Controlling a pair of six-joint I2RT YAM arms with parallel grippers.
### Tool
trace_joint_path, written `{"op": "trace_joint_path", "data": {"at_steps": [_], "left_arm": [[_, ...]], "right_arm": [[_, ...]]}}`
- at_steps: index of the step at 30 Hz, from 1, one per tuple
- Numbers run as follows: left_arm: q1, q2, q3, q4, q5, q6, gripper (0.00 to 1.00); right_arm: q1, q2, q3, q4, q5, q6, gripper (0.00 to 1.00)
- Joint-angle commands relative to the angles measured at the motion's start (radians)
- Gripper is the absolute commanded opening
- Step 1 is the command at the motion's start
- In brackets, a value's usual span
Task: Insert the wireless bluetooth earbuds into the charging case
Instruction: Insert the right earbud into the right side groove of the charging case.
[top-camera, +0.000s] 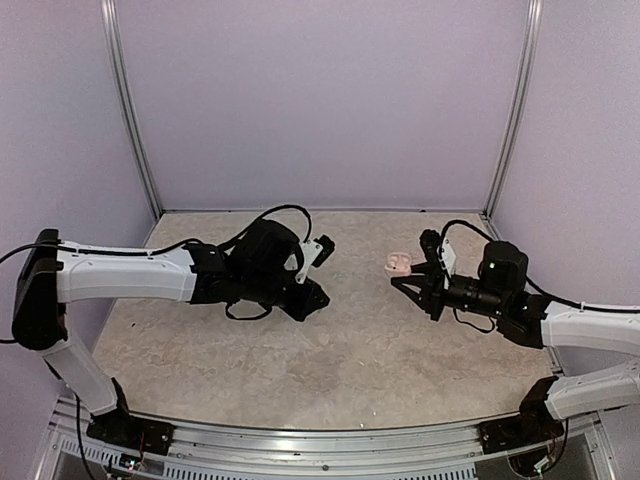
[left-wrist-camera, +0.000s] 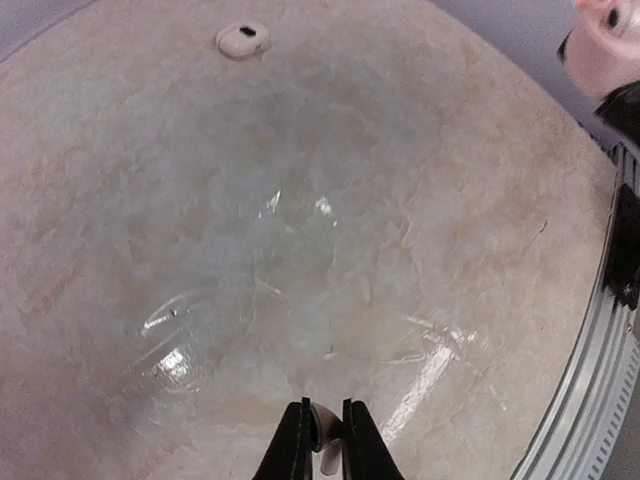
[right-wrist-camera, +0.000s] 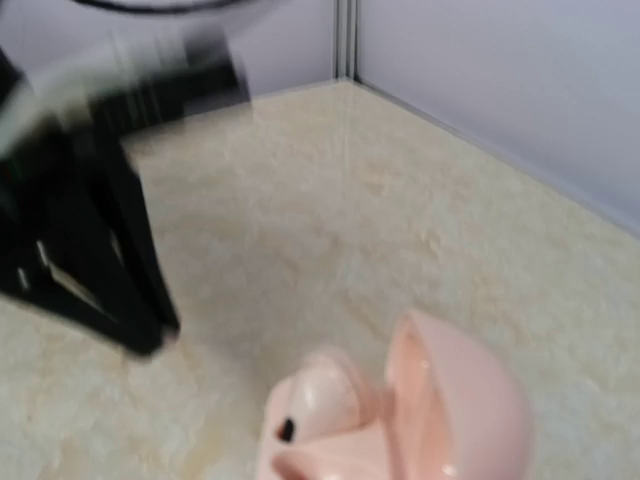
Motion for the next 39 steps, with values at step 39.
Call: {"op": "trace_joint_path", "data": {"at_steps": [39], "left_arm": [[-0.199, -0.089, -0.041, 0.938, -0.186, 0.122, 0.09]], "right_arm": [[0.276, 0.122, 0.105, 0.407, 0.318, -0.026, 0.0]]}}
